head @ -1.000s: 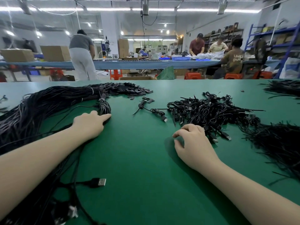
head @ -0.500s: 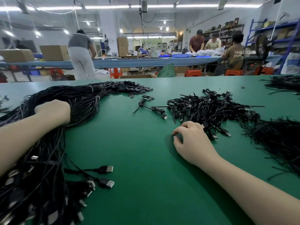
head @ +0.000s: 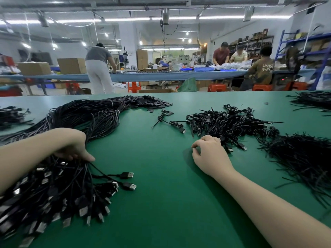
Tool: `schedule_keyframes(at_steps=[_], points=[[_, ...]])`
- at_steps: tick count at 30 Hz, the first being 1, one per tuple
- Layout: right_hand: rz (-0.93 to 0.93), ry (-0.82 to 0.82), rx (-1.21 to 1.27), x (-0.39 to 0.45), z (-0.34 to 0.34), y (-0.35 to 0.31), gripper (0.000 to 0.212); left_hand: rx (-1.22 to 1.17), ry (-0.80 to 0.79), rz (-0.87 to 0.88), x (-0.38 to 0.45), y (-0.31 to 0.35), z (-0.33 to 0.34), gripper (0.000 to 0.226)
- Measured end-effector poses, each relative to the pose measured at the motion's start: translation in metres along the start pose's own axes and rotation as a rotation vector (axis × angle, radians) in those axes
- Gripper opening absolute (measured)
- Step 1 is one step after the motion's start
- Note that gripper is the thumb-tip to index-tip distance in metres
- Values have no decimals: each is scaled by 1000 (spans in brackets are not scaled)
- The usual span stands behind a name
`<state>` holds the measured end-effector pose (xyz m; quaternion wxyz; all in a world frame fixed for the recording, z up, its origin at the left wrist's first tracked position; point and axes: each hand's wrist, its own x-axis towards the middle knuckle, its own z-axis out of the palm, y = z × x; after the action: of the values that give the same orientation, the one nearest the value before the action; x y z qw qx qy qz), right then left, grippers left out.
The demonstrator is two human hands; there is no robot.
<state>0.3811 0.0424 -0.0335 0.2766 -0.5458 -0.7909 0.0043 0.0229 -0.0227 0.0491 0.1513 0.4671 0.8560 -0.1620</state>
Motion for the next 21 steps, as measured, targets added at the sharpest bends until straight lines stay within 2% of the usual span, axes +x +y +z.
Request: schedule_keyframes(at_steps=[2,4,6,7,10,11,14,16,17,18,21], points=[[3,2,-1,-1,-1,-1,25,170,91,151,-13,3,8,40],[1,-2,-5,-2,-1,-3,25,187,136,364,-24,3,19,24],[3,-10,-6,-3,-2,-3,26,115,66,534,-36,-3,28,11],[2,-13,-7,-3,-2,-3,26,65,-3,557,-42,-8,30,12],[3,-27,-3,-4,-2,-3,27,-27,-139,461,-52,-18,21,21],[2,-26,1,-5,-2,-3,27,-42,-100,428,-51,-17,17,24],[10,-19,13,-5,-2,-2,26,25,187,271,-44,-3,11,32],[13,-14,18,-5,-2,-3,26,16,214,144,-41,6,14,22],[14,-12,18,-5,-2,-3,26,-57,179,101,-42,9,15,9],[16,-9,16,-5,-2,-3,26,-154,162,73,-41,9,14,6],[18,2,14,-3,-1,-2,26,-418,139,35,-37,-3,6,12]])
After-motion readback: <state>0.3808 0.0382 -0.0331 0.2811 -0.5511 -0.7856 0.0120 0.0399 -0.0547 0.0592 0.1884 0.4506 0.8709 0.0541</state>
